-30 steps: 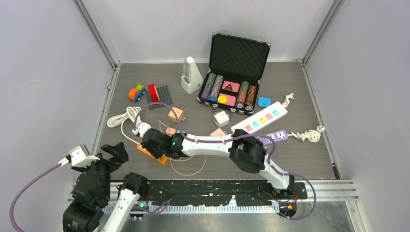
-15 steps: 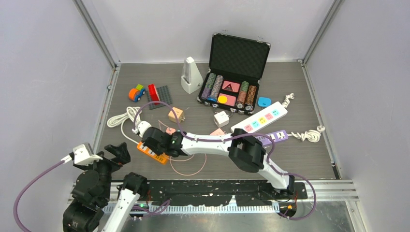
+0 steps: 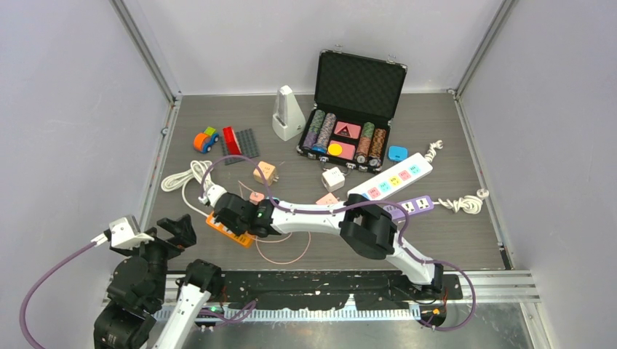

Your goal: Insert the plug

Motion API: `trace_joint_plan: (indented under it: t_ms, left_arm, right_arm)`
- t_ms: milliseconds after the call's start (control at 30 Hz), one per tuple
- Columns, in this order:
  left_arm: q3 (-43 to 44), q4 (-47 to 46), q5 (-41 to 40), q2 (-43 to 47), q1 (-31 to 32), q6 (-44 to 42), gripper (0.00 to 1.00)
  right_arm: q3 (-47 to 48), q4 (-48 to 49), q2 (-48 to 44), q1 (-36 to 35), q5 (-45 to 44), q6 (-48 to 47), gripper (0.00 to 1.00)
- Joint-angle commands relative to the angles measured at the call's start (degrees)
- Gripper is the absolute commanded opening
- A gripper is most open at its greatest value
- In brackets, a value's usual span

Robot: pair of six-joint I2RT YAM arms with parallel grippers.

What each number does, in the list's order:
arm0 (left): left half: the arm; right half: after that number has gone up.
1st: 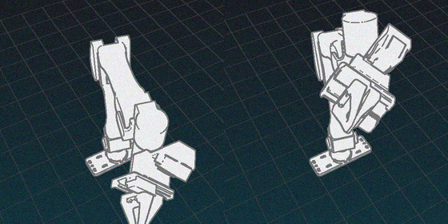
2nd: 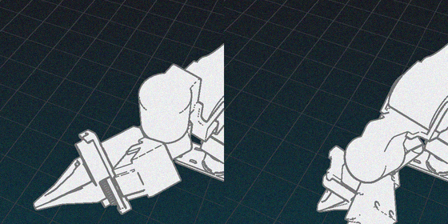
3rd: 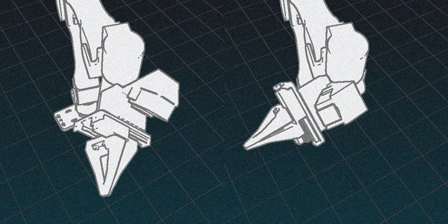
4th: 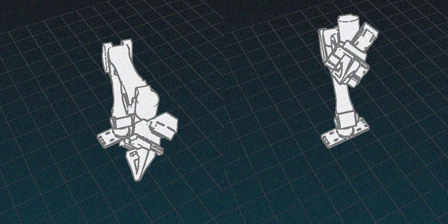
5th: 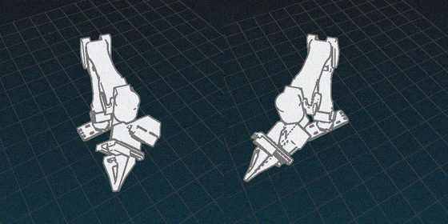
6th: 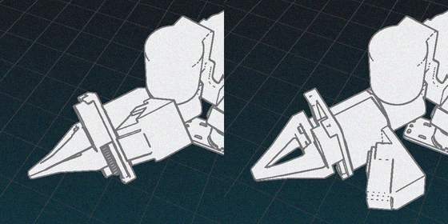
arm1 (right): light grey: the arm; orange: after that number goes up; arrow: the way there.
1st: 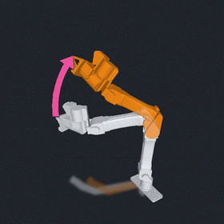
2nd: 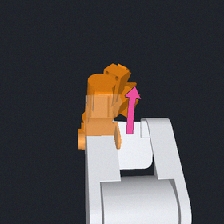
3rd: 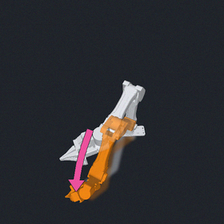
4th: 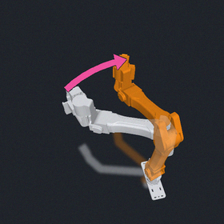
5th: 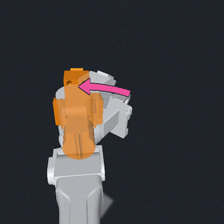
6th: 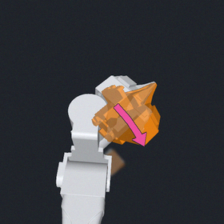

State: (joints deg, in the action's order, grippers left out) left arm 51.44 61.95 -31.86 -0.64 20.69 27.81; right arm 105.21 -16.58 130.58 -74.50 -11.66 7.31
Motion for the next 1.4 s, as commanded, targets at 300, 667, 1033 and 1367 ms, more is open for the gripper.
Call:
trace_joint_plan:
  t_ms: [300, 667, 1033, 1367]
  left_arm:
    - [3.60, -3.40, -0.40, 2.23, 0.14, -1.58, 1.00]
    - [4.93, -3.95, -0.46, 1.70, 0.14, -1.82, 1.00]
    - [4.91, -4.41, -0.31, 0.99, 0.14, -1.83, 1.00]
    - [4.79, -4.99, -0.22, 0.82, 0.14, -1.81, 1.00]
  right_arm:
    - [0.45, 0.72, 4.08, 0.12, 0.02, -2.63, 0.05]
    - [-0.60, -4.08, 7.61, 0.32, 0.69, -1.23, 0.05]
    - [-6.49, -1.61, 6.96, 0.06, -1.81, -2.19, 0.05]
    - [-10.54, -1.01, 8.63, -0.97, -2.96, -0.96, 0.05]
